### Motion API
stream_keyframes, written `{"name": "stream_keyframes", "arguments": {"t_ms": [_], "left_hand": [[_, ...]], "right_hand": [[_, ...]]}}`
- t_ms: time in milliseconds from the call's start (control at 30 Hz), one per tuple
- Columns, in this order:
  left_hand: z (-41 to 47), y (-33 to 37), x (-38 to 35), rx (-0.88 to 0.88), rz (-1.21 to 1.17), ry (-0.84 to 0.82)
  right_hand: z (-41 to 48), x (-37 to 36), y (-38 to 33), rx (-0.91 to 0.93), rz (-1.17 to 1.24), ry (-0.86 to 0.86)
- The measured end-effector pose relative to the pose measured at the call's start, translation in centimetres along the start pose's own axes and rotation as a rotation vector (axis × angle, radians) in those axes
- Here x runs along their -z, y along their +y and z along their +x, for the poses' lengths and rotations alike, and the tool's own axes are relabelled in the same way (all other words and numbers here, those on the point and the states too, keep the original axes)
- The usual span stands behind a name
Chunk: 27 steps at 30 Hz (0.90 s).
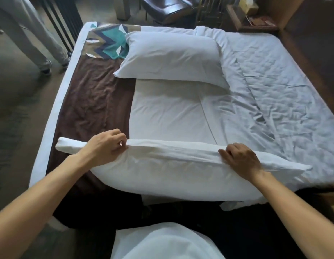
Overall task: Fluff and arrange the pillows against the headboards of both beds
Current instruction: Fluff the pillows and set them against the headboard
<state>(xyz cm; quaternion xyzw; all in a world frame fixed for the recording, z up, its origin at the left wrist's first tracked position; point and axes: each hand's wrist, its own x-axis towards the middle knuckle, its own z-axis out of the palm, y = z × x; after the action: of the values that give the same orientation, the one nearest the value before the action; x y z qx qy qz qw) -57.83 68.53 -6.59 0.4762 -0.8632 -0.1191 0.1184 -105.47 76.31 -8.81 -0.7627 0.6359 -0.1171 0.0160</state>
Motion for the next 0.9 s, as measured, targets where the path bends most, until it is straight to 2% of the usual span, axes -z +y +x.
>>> {"name": "stream_keyframes", "arguments": {"t_ms": [100, 200, 267, 333, 433, 567, 633, 733, 800, 833, 900], "left_hand": [[0.3, -0.2, 1.0, 0.002, -0.033, -0.004], [0.3, -0.2, 1.5, 0.045, 0.053, -0.1], [0.2, -0.2, 1.3, 0.065, 0.101, -0.026], [0.5, -0.5, 1.5, 0.162, 0.137, 0.075], [1.0, -1.3, 1.2, 0.318, 0.215, 0.027], [1.5, -3.4, 1.5, 0.43, 0.291, -0.104], [1.4, -4.7, 2.2, 0.406, 0.371, -0.121], [1.2, -5.2, 3.3, 0.336, 0.516, 0.149], [1.1, -3.0, 2.8, 0.273, 0.44, 0.339], [0.9, -1.3, 2.4, 0.192, 0.368, 0.379], [-0.6, 0.9, 0.7, 0.012, 0.31, 0.317]], "right_hand": [[-0.8, -0.4, 1.2, 0.016, -0.031, 0.096], [-0.2, 0.3, 1.9, 0.01, -0.004, 0.142], [0.6, 0.6, 2.7, -0.022, 0.033, 0.105], [1.1, 0.9, 3.9, -0.053, 0.032, 0.045], [0.3, 1.4, 7.0, -0.109, -0.008, -0.102], [-1.4, 3.0, 11.8, -0.29, -0.11, -0.181], [-1.8, 4.1, 13.2, -0.408, -0.168, -0.211], [-2.0, 4.2, 13.5, -0.394, -0.238, 0.066], [-2.0, 3.7, 11.6, -0.342, -0.201, 0.252], [-2.1, 3.2, 10.5, -0.303, -0.148, 0.266], [-2.5, 2.2, 8.5, -0.186, -0.082, 0.18]]}}
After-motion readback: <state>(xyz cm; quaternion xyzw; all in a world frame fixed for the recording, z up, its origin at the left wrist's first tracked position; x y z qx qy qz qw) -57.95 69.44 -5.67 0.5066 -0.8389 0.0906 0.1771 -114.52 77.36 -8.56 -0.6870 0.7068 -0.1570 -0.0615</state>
